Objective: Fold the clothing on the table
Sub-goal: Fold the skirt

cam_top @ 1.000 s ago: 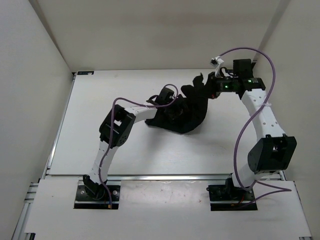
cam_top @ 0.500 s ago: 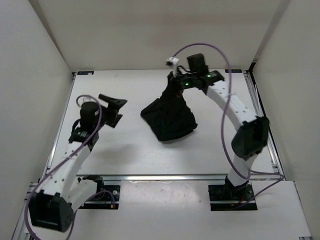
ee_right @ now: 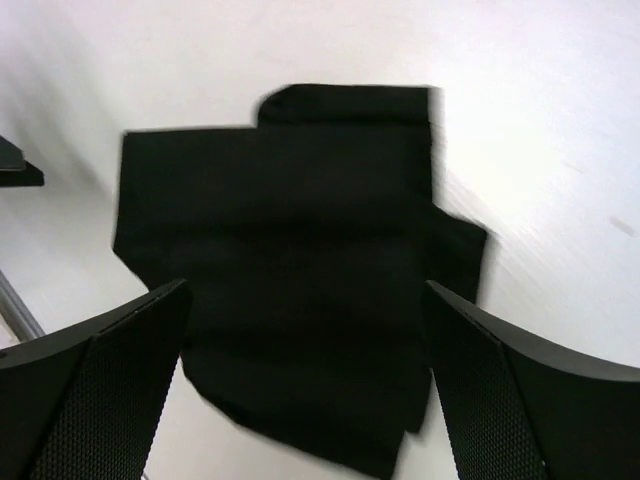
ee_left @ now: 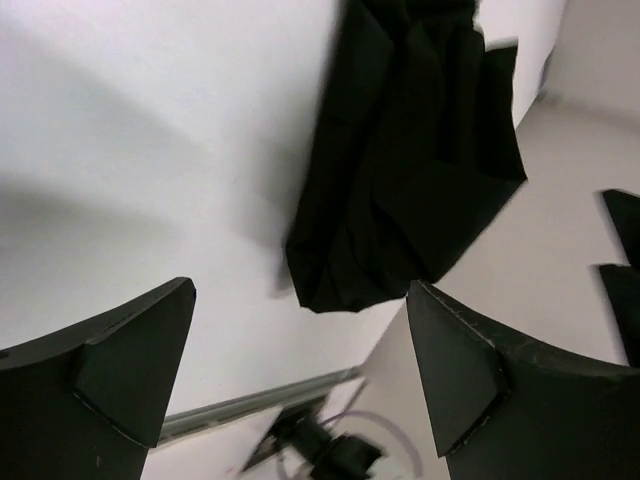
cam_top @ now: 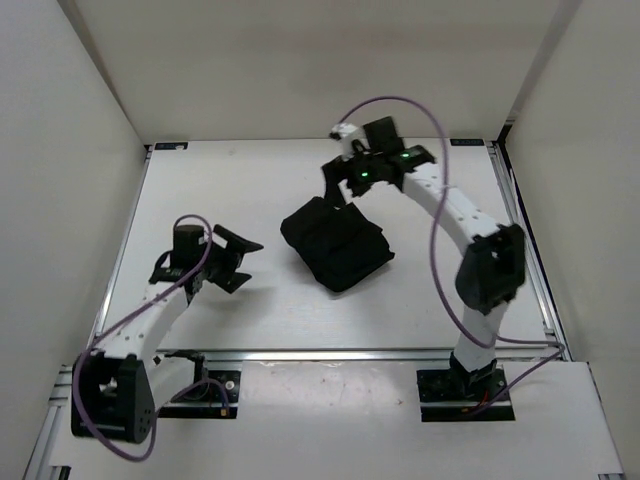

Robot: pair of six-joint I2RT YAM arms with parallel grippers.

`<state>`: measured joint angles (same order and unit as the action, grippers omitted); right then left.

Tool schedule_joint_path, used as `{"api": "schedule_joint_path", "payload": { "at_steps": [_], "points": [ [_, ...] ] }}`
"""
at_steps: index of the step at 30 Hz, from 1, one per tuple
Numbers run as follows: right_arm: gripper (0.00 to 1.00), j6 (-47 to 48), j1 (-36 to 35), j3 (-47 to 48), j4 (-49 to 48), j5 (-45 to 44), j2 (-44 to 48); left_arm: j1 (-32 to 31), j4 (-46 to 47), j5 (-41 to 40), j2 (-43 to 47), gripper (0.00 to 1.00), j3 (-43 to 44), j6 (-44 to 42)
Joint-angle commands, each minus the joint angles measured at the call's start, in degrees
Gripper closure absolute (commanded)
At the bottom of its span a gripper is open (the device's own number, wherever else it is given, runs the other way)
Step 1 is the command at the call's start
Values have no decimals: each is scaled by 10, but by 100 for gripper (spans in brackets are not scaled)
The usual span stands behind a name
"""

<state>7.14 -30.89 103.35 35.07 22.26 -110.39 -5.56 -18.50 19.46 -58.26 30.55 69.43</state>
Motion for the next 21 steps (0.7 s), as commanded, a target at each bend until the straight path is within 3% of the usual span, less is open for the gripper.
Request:
{"api": "schedule_joint_path", "payload": {
  "at_steps": [1,4,6,7,8,10,12,16,19,21],
  "points": [
    [1,3,58,-47,6,-14,113,-55,86,65,-97,1,99,-104],
    [4,52,102,-73,79,101,154,-136,69,127,-217,1,229,-193],
    [23,81,130,-80,118,169,163,-164,86,149,-274,1,270,-203],
    [42,94,151,-83,140,218,172,-163,147,179,-282,2,272,-177],
    [51,101,166,-103,136,236,177,-163,232,198,-298,1,257,-157],
    [81,76,194,-139,125,301,192,-160,351,282,-331,1,249,-75],
    [97,42,225,-189,115,360,194,-162,375,335,-399,1,305,-59],
    [100,-29,261,-271,56,463,193,-154,208,364,-468,2,406,-140],
    [100,-60,260,-288,29,506,187,-140,255,342,-448,1,407,-85],
    [100,-68,248,-281,16,529,171,-118,227,310,-411,2,401,-87]
  ]
}}
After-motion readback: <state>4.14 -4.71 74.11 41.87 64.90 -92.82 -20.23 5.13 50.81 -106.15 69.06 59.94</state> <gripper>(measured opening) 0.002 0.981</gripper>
